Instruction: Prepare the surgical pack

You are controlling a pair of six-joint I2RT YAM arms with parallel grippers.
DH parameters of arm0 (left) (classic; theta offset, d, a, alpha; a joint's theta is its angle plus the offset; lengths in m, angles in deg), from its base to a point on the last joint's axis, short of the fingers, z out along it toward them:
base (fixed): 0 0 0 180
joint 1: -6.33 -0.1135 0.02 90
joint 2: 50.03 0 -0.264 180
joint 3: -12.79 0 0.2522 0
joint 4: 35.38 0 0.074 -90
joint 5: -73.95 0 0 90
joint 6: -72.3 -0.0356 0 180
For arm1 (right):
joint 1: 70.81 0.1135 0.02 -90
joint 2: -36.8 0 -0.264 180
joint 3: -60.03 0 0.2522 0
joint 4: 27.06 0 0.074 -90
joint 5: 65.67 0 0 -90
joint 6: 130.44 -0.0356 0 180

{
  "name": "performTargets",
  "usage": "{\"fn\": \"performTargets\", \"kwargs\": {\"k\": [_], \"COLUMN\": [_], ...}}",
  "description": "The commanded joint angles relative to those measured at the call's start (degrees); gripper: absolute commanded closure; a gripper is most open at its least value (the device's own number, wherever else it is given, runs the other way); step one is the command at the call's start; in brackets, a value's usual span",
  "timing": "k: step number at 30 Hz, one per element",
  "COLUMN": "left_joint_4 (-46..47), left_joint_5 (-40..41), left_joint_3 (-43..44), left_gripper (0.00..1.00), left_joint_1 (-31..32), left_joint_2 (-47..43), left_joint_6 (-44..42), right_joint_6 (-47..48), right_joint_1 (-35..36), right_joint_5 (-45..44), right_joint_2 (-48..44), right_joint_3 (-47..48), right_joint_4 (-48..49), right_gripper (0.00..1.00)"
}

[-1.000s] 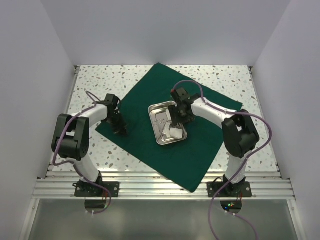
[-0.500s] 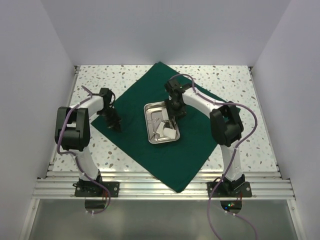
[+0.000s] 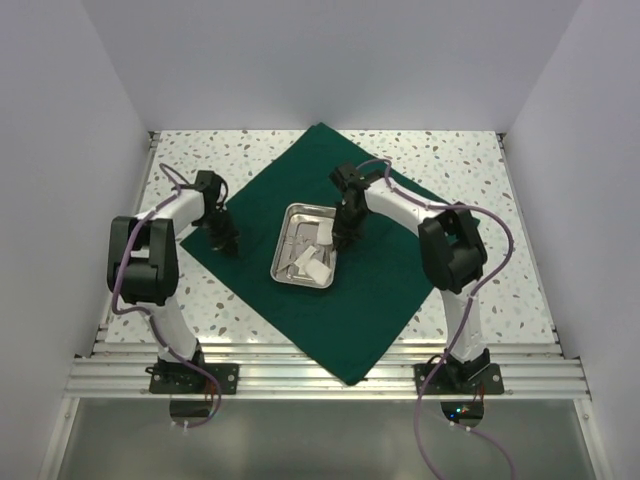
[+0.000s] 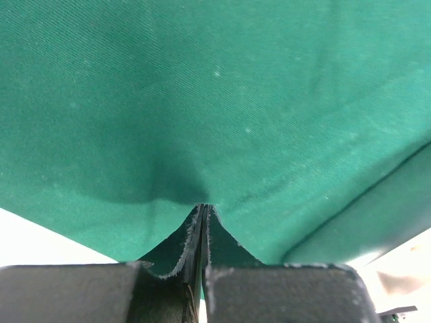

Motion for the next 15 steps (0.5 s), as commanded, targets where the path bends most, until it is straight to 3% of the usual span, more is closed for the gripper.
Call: {"fn": "performTargets", "kwargs": {"k": [1,11,15], "left_joint_4": [2.1,3.2,3.4], "left_joint_5": [-1.8,-4.1,-4.9], "left_joint_3": [-0.3,-2.8,-3.6], "left_gripper": [0.97,0.97,0.97], "left_joint_1": [-0.6,-0.2,0.8], "left_joint_2": [-3.8,-7.8,-9.1], "left_joint_6": [-1.3,-1.5,-1.3], "right_joint_6": [-15.9,-42.0,-52.7], "right_joint_1": [-0.4,-1.0,-0.5], "right_joint_5": [-1.2,-6.6,-7.1], "right_joint_2": [-5.1,-10.0,-11.2], "right_joint_3": [-5.1,-13.0,-15.5], "right_joint_4": [-1.4,-1.4,3.4], "right_gripper": [1.0,1.0,1.0]}}
